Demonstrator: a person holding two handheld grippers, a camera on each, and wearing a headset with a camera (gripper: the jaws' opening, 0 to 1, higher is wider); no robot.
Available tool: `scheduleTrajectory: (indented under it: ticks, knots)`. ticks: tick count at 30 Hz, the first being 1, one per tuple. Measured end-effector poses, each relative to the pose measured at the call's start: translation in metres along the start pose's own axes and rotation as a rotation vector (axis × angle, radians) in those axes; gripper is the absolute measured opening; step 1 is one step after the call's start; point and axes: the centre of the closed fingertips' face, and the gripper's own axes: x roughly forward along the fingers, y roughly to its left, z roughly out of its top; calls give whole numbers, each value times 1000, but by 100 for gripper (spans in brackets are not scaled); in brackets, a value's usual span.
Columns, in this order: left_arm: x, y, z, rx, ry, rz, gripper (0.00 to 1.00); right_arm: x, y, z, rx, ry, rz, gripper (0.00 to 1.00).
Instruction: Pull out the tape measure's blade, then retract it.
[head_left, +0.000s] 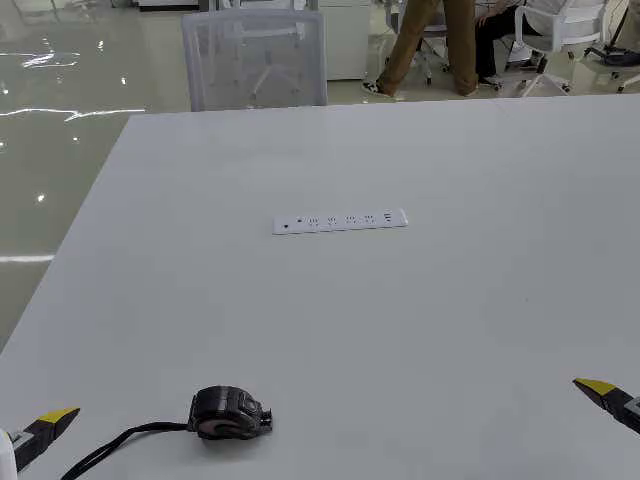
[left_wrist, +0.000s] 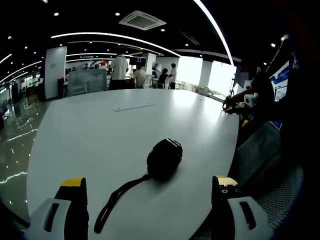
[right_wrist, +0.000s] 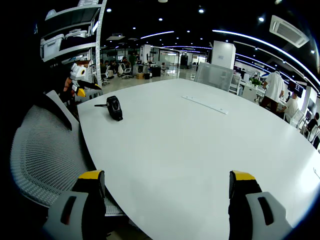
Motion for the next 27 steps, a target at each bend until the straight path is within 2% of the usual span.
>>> scheduleTrajectory:
  ticks: [2, 6, 11, 16, 20, 23, 27]
  knots:
    - [-2, 0, -2, 9, -2, 2, 100, 2, 0, -2, -7, 10, 9, 100]
    - [-4, 7, -15, -11, 54, 15, 100, 5, 1, -4, -9, 24, 19, 100]
    - [-10, 10, -16, -18, 37, 10, 100, 8, 5, -5, -19, 45, 28, 100]
    - [-16, 12, -17, -29, 26, 6, 100, 3, 6, 1, -28, 33, 16, 100]
    - [-19, 10, -20, -41, 29, 5, 100, 0, 14, 3, -15, 31, 8, 100]
    - [-17, 8, -22, -40, 27, -4, 100, 0, 17, 3, -16, 34, 10, 100]
    - [-10, 13, -20, -46, 30, -2, 100, 1, 15, 3, -17, 32, 10, 100]
